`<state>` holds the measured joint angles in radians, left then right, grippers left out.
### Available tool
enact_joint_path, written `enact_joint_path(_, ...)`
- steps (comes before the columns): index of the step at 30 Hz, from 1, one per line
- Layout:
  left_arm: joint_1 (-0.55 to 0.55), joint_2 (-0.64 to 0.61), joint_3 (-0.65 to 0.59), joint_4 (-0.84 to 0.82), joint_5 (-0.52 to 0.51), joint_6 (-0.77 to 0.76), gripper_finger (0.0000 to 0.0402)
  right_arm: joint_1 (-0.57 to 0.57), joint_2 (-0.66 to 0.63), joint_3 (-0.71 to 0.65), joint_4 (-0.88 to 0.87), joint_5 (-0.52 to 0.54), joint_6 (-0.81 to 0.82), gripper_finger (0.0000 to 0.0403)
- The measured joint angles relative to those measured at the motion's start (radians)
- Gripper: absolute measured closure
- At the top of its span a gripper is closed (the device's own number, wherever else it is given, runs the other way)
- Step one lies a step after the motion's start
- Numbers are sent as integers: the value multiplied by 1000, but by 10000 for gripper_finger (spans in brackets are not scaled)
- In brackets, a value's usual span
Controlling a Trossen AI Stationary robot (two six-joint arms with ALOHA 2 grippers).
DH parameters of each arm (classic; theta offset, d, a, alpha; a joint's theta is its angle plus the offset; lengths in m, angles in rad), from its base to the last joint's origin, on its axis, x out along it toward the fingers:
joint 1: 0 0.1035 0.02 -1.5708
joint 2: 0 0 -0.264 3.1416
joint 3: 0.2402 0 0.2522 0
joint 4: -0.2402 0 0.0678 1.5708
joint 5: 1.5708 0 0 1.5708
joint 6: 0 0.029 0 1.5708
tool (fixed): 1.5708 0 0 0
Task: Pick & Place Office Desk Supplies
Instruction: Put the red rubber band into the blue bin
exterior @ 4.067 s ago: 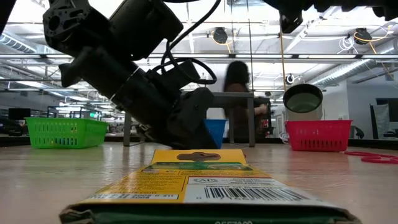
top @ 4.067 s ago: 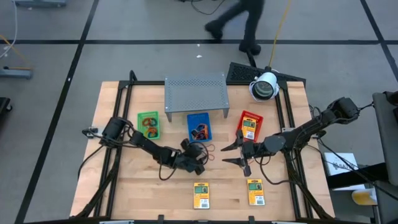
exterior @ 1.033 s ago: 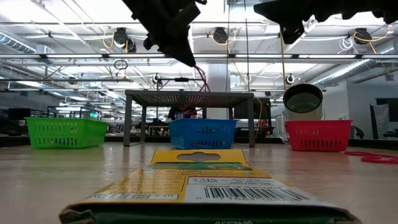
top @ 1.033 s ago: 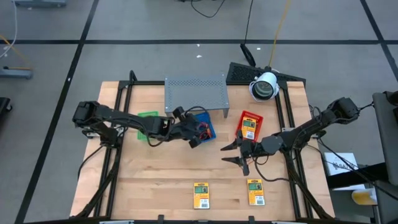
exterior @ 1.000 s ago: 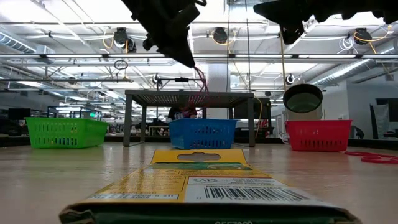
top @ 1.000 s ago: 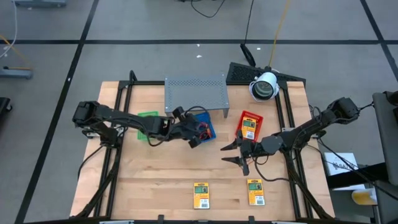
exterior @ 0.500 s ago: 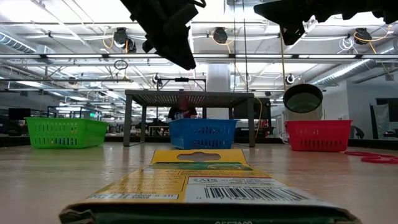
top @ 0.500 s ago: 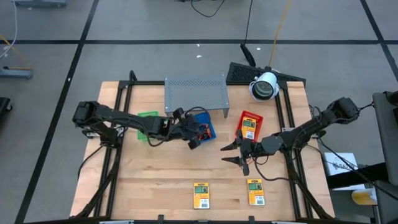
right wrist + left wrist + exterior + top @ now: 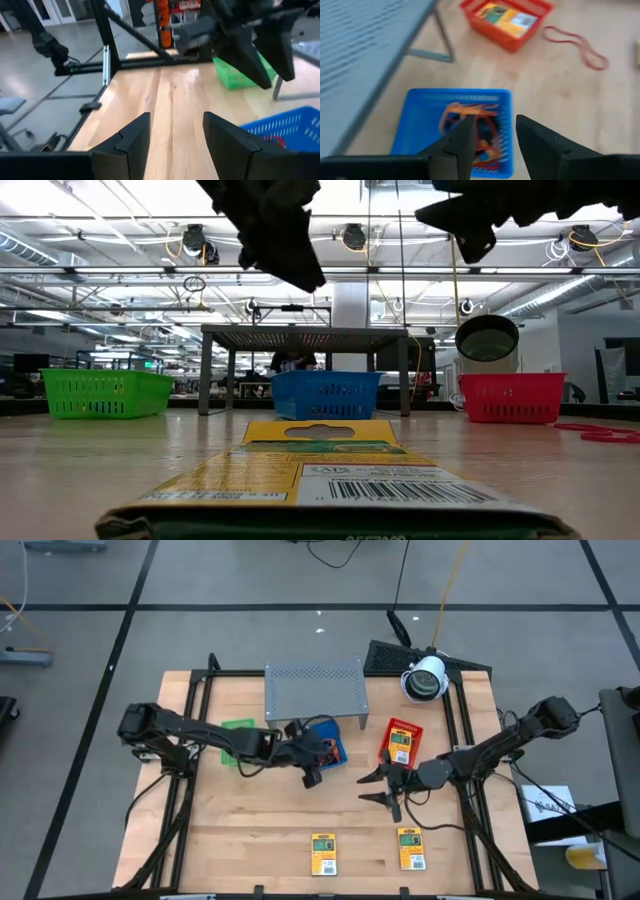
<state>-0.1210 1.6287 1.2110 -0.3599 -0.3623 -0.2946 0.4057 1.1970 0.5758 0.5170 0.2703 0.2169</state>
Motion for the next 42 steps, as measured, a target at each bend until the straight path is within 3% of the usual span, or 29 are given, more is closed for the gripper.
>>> enact_joint_path(4,-30,35,0,136,109,75,249,10,-58,0,-110,-65,42,232)
enact_joint_path(9,-82,136,0,384,255,143,249,48,-135,1,-164,-7,45,232)
enact_joint_path(15,-128,296,-1,656,260,146,249,118,-194,1,-232,76,33,232)
enact_joint_path(24,-152,499,0,996,246,18,250,240,-268,0,-368,205,69,232)
enact_joint_path(29,-166,585,49,1012,193,1,250,274,-274,0,-371,205,62,232)
enact_joint_path(37,-169,675,220,924,214,11,250,275,-274,0,-400,197,60,232)
enact_joint_path(42,-158,632,233,792,328,27,249,280,-271,0,-553,49,156,232)
